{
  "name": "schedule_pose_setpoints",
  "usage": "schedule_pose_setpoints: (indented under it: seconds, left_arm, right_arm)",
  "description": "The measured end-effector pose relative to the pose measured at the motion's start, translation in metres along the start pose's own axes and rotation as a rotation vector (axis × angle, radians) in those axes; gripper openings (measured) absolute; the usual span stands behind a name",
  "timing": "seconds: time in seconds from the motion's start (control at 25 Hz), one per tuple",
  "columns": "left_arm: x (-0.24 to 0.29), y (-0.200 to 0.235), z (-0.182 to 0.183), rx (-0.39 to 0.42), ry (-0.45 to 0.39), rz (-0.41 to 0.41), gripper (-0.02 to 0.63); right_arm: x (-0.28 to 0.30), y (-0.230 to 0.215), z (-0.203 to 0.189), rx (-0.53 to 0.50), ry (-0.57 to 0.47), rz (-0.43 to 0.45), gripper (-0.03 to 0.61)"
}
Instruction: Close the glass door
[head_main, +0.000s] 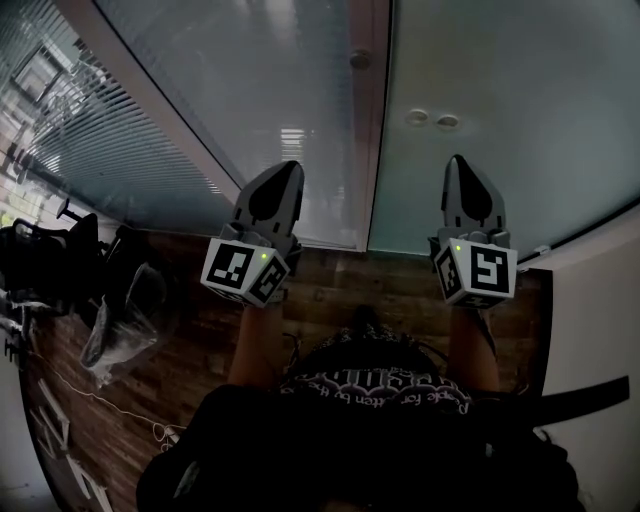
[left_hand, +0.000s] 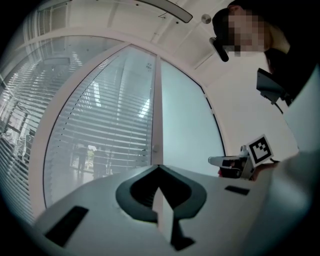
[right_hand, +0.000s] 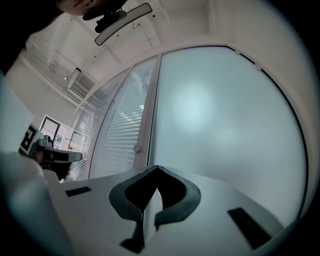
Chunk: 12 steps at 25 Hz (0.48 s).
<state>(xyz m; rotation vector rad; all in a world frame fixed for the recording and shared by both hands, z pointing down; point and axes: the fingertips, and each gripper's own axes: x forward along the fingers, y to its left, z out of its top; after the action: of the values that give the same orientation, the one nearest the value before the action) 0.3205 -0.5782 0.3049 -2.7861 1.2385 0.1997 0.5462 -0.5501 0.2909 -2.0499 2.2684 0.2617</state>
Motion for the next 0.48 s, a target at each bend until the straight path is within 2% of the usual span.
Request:
schedule_pose_setpoints:
  seconds: [0.48]
  left_arm:
    - [-0.0018, 0.0060, 0.0039, -0.021, -0.010, 0.027, 0.002]
  right_arm:
    - [-0.0019, -0.0027, 0.0049, -0.008, -0.002, -0.015, 0.002]
